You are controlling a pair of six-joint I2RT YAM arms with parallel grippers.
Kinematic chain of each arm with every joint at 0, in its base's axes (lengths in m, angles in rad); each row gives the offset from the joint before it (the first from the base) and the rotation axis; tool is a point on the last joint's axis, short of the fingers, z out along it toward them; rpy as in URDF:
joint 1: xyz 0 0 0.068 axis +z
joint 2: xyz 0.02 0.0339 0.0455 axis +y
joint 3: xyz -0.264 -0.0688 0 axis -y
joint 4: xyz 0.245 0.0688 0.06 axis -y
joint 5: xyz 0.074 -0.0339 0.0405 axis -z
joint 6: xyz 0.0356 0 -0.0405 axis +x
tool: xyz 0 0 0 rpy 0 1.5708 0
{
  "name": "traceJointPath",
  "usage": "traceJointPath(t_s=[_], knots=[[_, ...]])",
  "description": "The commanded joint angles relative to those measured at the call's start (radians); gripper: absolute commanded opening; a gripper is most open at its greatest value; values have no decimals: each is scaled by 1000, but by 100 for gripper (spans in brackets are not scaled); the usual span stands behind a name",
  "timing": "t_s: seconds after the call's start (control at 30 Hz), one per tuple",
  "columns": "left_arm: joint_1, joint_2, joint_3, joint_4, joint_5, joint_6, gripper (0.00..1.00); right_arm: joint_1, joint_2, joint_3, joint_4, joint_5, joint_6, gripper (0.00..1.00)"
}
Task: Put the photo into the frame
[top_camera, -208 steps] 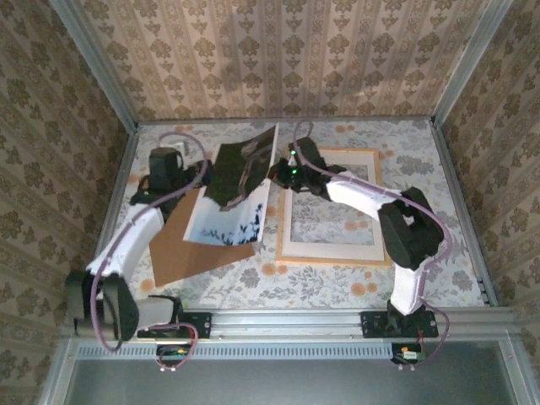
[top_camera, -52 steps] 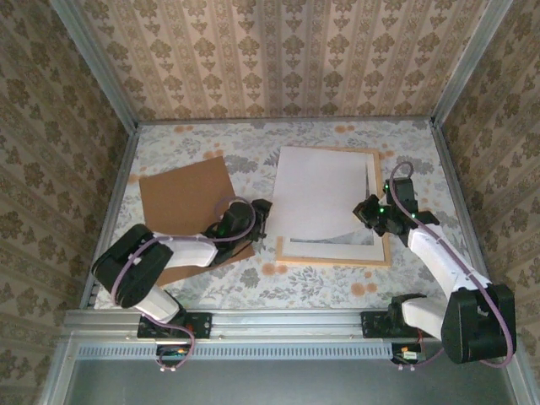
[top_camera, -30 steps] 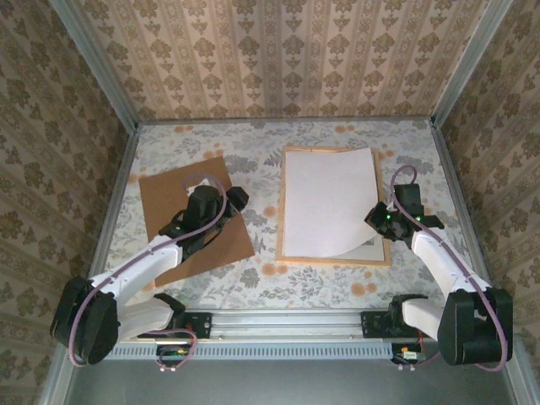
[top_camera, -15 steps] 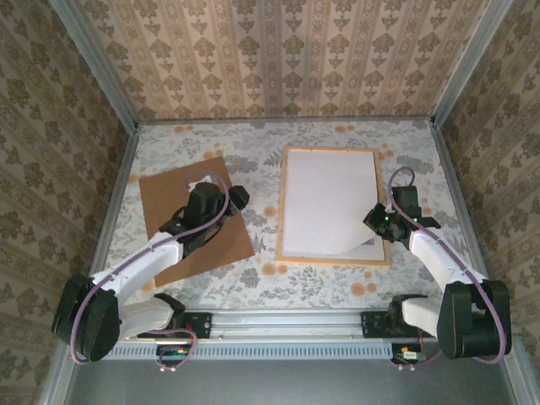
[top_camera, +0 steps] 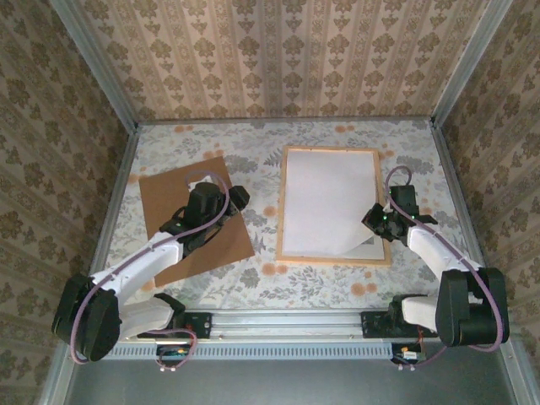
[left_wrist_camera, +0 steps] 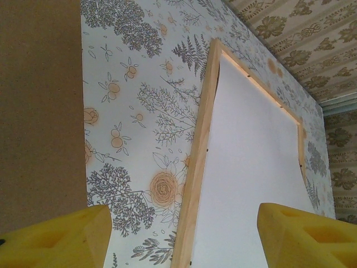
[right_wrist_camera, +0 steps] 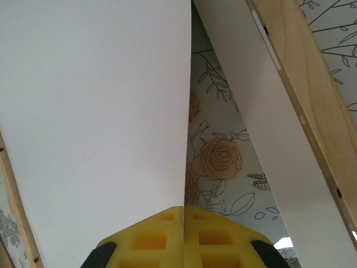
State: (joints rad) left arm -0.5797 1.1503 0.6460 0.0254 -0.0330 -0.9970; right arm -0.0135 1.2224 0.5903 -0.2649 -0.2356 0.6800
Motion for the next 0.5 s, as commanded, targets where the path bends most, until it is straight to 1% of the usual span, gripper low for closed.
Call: traceJointPath(t_s=[0.0, 0.1, 0.13, 0.2, 0.23, 0.3, 0.4, 0.47], knots=[[9, 11, 22, -3, -2, 20, 71, -10, -34, 39, -22, -13, -37, 0], [9, 18, 25, -1, 4, 23, 71, -21, -29, 46, -48, -22, -107, 0], [9, 20, 26, 2, 5, 24, 71, -25, -23, 40, -45, -31, -123, 2], [9, 21, 26, 4, 3, 27, 71, -32, -6, 28, -37, -48, -151, 7], [9, 23, 26, 5, 2, 28, 71, -36, 5, 28, -39, -43, -160, 12], [11, 26, 26, 9, 5, 28, 71, -39, 25, 27, -32, -32, -169, 24], [11, 31, 29, 13, 10, 29, 71, -59, 68, 38, -6, -34, -174, 33], [11, 33, 30, 12, 10, 31, 71, -71, 104, 49, 21, -50, -177, 35]])
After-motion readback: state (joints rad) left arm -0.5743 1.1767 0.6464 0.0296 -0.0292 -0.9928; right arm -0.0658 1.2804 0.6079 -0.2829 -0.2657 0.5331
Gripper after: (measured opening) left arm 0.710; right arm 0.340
